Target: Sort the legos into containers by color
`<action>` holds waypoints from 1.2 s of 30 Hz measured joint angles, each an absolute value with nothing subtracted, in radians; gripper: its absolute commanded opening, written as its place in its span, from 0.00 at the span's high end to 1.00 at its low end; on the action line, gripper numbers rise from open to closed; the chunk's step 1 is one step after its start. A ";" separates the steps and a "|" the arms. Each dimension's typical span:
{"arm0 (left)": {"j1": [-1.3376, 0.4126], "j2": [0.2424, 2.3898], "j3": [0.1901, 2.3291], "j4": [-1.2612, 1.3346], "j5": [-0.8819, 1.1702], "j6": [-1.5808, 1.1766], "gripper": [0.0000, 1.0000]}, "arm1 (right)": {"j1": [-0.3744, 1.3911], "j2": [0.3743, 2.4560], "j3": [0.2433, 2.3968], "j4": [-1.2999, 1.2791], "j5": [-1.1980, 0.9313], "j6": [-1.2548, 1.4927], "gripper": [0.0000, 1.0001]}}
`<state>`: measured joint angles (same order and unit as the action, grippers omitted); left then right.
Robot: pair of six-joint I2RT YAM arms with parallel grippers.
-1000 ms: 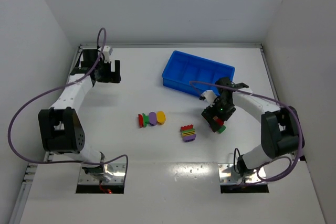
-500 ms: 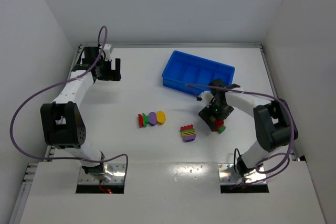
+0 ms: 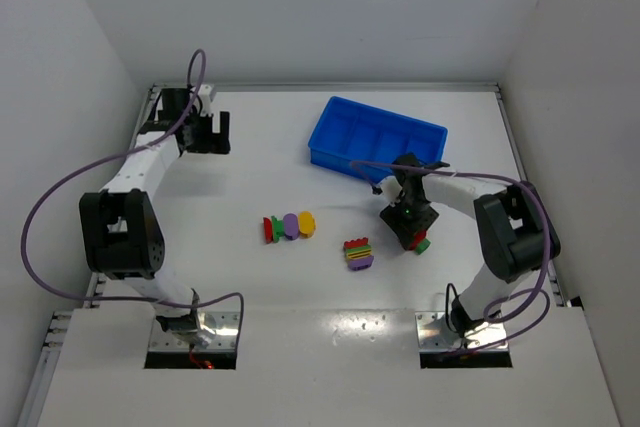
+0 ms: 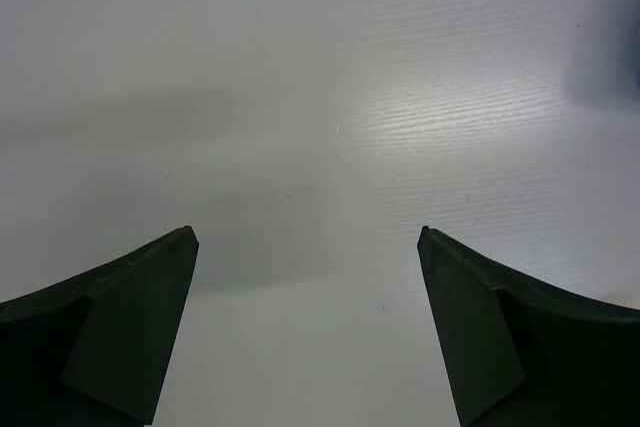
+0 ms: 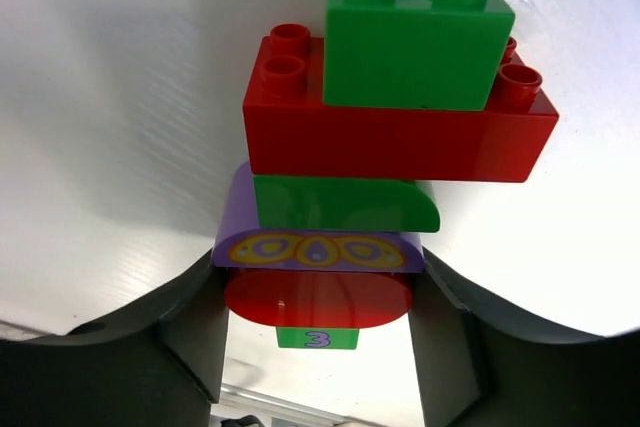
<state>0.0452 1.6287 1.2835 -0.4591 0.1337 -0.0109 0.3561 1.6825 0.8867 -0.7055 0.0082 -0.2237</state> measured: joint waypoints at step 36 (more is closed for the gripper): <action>-0.200 1.703 1.408 -0.578 0.828 -0.160 0.05 | 0.567 1.530 1.093 -0.527 -0.201 -0.491 0.87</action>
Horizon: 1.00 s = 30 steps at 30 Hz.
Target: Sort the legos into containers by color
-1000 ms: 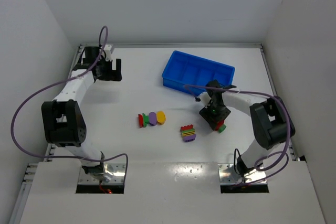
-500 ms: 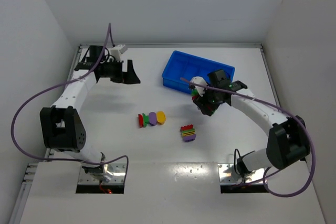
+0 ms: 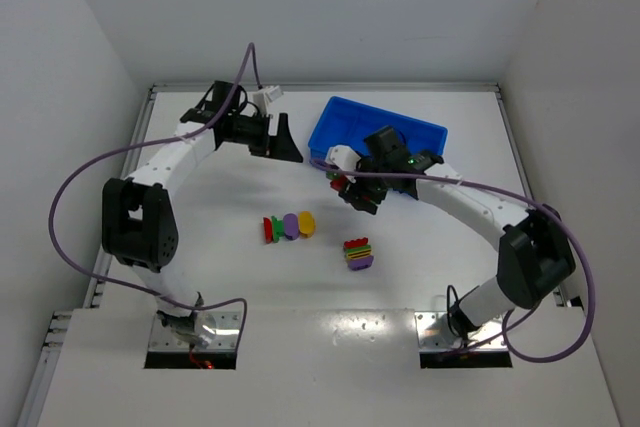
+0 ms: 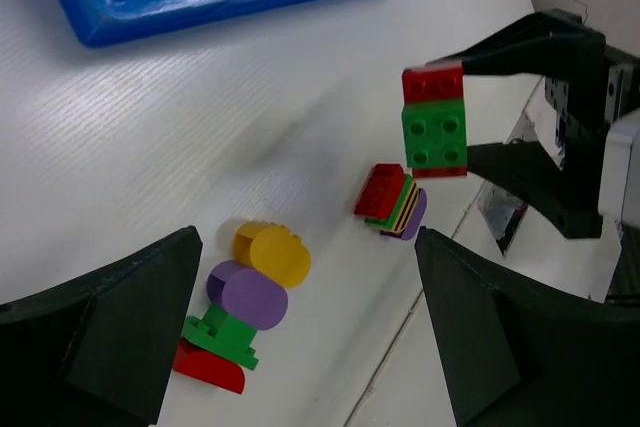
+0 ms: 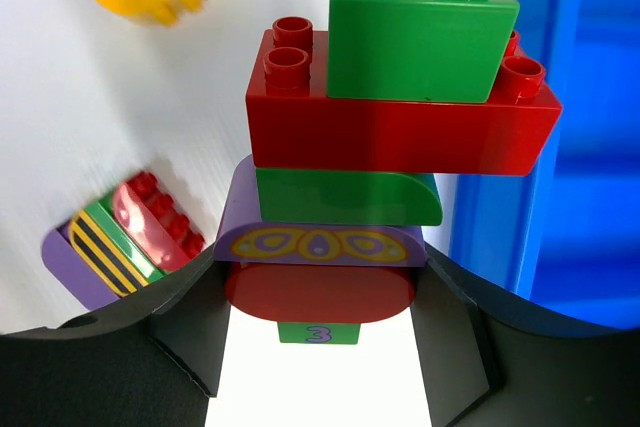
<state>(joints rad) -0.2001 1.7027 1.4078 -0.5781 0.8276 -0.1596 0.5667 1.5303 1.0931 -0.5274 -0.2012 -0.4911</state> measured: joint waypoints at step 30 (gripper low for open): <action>-0.271 1.819 1.495 -0.559 0.955 -0.187 0.15 | 0.649 1.674 1.205 -0.440 -0.128 -0.485 0.86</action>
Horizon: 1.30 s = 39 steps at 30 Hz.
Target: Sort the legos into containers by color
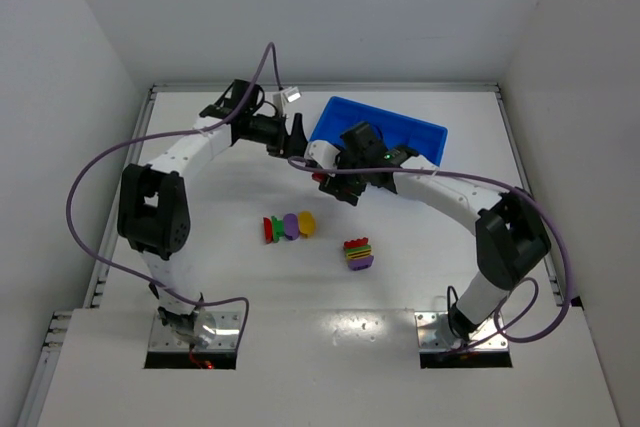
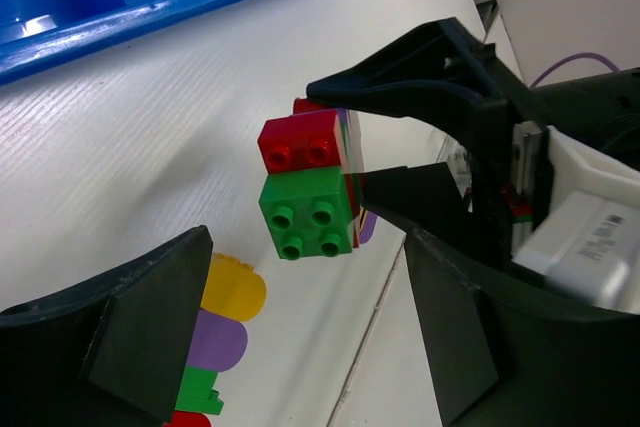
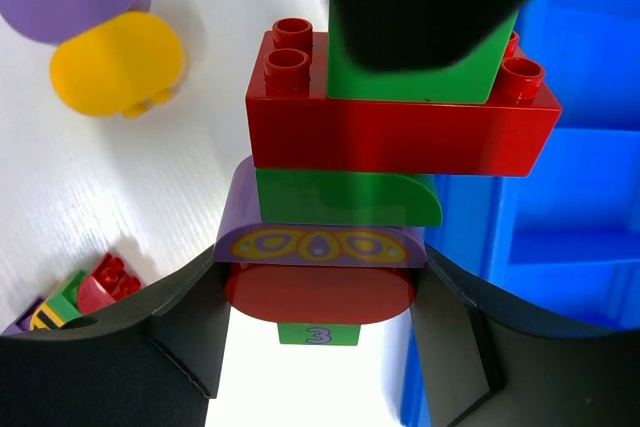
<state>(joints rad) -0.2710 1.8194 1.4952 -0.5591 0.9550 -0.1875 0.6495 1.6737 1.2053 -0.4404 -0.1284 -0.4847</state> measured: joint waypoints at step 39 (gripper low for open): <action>-0.275 1.916 1.541 -0.541 1.082 -0.135 0.90 | 0.657 1.695 1.209 -0.399 -0.052 -0.459 0.88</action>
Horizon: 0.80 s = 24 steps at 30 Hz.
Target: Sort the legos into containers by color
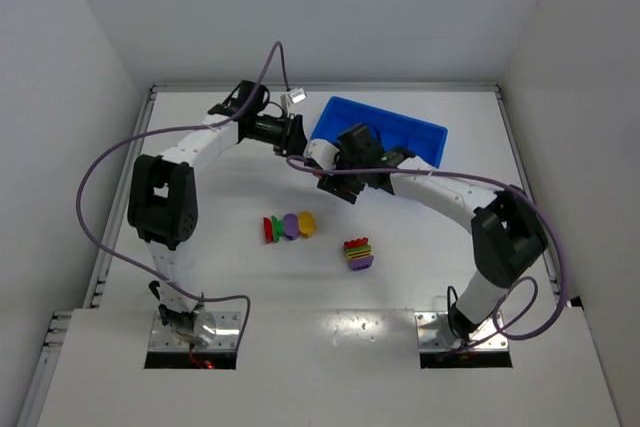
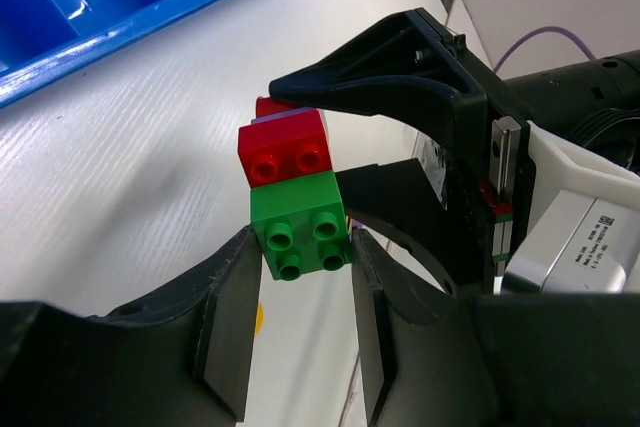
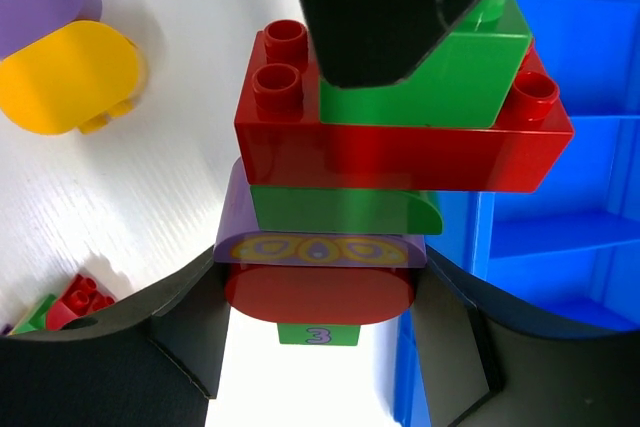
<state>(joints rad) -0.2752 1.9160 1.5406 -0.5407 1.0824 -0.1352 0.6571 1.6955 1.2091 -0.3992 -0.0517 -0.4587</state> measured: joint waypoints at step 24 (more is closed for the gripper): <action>-0.168 1.914 1.576 -0.506 1.065 -0.162 0.94 | 0.616 1.575 1.066 -0.407 -0.086 -0.432 0.88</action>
